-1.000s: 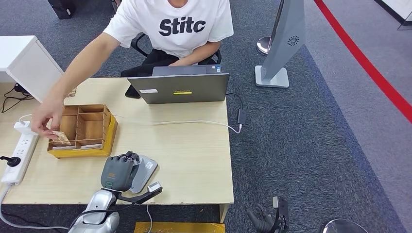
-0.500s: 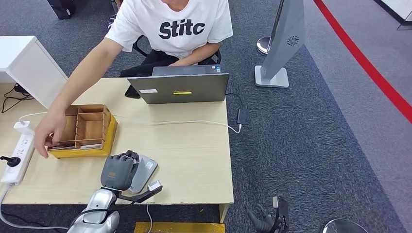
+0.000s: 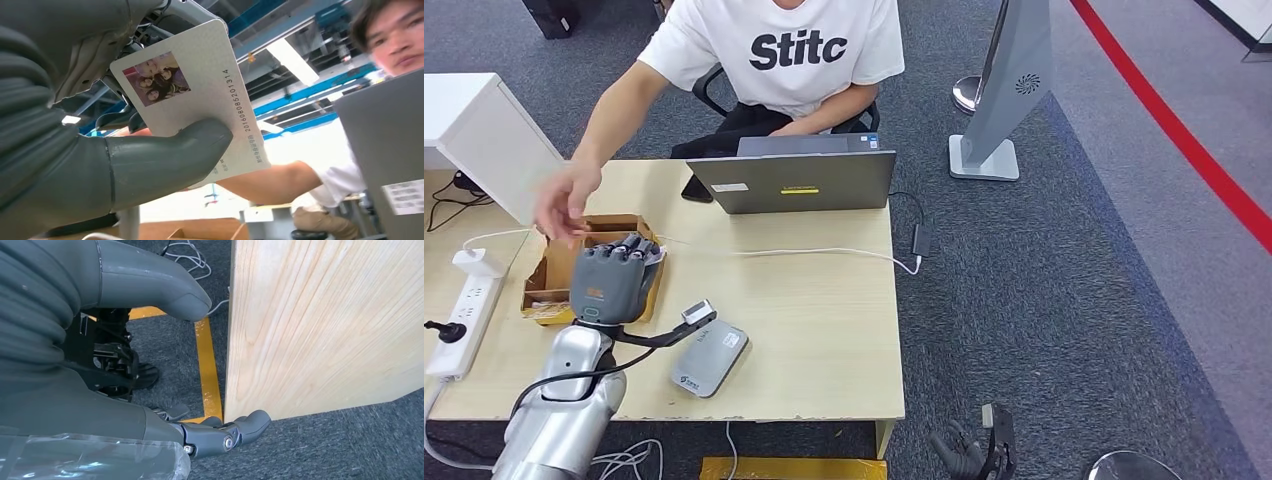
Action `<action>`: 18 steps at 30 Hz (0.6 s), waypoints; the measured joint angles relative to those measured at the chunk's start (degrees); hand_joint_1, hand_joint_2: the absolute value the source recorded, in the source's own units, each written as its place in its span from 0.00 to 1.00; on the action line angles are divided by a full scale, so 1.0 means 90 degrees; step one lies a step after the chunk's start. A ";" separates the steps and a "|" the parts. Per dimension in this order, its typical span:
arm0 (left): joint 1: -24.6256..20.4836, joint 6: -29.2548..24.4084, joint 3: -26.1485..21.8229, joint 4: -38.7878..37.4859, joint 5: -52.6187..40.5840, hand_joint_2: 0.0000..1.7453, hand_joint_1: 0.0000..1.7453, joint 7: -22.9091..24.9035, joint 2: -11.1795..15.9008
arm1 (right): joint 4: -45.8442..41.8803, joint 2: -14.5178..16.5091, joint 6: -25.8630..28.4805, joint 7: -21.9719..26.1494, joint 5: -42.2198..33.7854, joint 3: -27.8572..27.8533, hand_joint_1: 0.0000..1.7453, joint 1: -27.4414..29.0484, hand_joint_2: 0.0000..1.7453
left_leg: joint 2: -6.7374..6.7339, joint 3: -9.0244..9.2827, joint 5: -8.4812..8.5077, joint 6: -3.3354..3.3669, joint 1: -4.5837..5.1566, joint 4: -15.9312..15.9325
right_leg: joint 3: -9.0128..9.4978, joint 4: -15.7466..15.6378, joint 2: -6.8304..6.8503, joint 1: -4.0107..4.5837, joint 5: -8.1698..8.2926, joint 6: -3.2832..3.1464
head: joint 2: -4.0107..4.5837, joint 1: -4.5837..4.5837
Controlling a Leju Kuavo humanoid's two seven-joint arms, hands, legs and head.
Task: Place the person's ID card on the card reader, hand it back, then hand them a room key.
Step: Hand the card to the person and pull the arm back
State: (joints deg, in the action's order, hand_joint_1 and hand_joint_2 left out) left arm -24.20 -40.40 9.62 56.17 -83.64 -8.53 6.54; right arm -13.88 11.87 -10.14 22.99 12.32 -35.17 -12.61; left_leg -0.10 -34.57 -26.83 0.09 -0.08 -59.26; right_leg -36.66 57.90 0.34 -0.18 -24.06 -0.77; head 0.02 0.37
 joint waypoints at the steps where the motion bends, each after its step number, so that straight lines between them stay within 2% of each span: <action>1: -0.0002 0.0000 -0.0005 0.0013 -0.0001 1.00 1.00 -0.0004 0.0009 | 0.0000 0.0000 0.0000 -0.0001 -0.0002 0.0002 0.00 0.0000 1.00 | 0.0000 0.0000 0.0000 0.0000 0.0000 0.0000 | 0.0000 0.0000 0.0000 0.0000 0.0000 0.0000 | 0.0000 0.0000; 14: -0.0046 0.0001 -0.0016 0.0046 -0.0001 1.00 1.00 0.0003 0.0058 | 0.0000 0.0001 0.0000 -0.0001 -0.0009 0.0005 0.00 0.0000 1.00 | 0.0000 0.0000 0.0000 0.0000 0.0000 0.0000 | -0.0001 -0.0001 0.0000 0.0000 0.0000 0.0000 | 0.0000 0.0001; 18: -0.0082 0.0001 -0.0018 0.0046 -0.0001 1.00 0.88 0.0003 0.0059 | 0.0000 0.0001 0.0000 0.0000 -0.0012 0.0005 0.00 0.0000 1.00 | -0.0001 0.0000 0.0000 0.0000 0.0000 0.0000 | -0.0001 0.0000 0.0000 0.0000 0.0000 0.0000 | 0.0000 0.0001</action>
State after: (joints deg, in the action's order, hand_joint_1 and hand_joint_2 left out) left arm -24.94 -40.39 9.46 56.59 -83.65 -8.50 7.06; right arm -13.88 11.88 -10.14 22.99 12.22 -35.12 -12.61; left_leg -0.11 -34.57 -26.84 0.09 -0.08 -59.26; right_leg -36.67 57.90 0.34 -0.19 -24.06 -0.77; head 0.02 0.38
